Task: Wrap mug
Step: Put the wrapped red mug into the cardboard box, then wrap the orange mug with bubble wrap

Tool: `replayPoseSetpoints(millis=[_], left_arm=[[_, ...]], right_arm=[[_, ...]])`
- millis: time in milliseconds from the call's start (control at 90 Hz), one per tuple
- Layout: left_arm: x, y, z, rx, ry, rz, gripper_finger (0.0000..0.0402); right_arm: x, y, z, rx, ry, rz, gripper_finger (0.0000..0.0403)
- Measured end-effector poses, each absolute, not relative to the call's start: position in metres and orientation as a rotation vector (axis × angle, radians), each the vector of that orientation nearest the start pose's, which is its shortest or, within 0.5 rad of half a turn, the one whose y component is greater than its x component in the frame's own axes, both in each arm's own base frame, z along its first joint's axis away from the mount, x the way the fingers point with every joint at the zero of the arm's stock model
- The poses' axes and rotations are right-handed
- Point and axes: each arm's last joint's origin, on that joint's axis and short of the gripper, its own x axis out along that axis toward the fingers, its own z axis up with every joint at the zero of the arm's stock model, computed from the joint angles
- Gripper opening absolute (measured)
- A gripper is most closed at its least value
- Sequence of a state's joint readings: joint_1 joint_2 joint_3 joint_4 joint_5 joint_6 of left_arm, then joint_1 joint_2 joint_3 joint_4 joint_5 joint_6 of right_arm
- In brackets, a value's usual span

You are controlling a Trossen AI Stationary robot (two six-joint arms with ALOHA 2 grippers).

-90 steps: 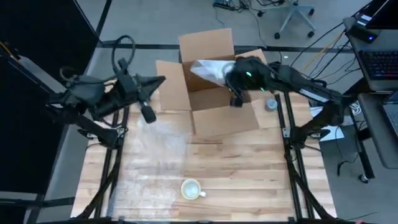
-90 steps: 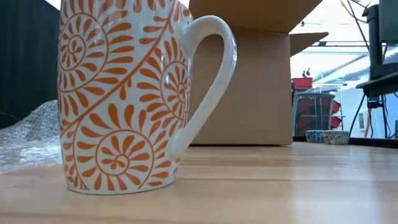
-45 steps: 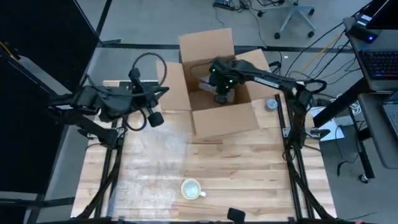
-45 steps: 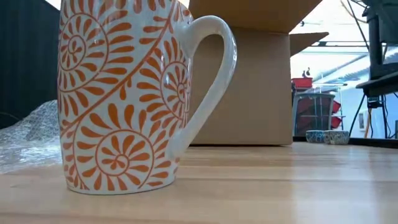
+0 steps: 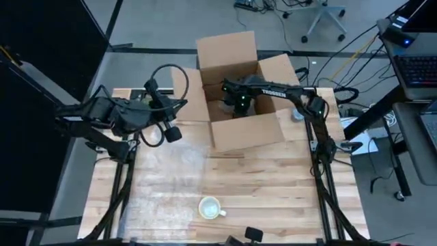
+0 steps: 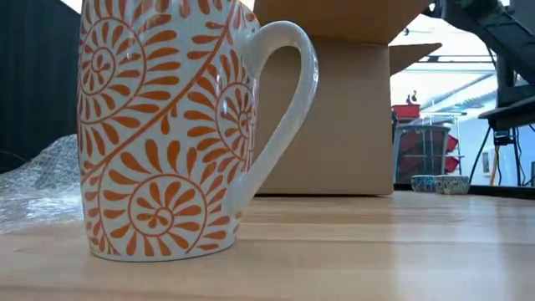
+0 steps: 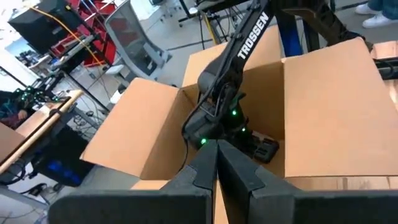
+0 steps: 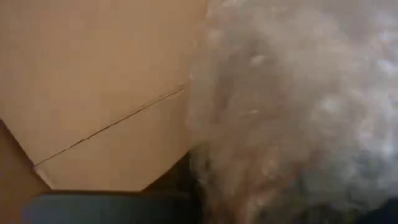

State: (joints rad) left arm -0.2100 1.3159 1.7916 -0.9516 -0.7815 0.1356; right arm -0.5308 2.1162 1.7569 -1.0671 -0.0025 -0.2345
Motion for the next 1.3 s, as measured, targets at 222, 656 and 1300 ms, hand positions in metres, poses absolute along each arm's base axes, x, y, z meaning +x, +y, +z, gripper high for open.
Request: replayPoseSetpoints(millis=[222,656,1300], left_arm=[[0.221,-0.027,0.484,0.352,0.46,0.531,0.0],[0.221,-0.027,0.483,0.342,0.466,0.534,0.0],[0.199,-0.046,0.436,0.143,0.74,0.574,0.0]], right_arm=[[0.357,-0.21,0.215,0.199,1.439,-0.271,0.0182],[0.332,-0.2,0.338,0.064,1.159,-0.33,0.0221],[0.266,-0.114,0.464,-0.085,0.736,-0.294,0.0219]])
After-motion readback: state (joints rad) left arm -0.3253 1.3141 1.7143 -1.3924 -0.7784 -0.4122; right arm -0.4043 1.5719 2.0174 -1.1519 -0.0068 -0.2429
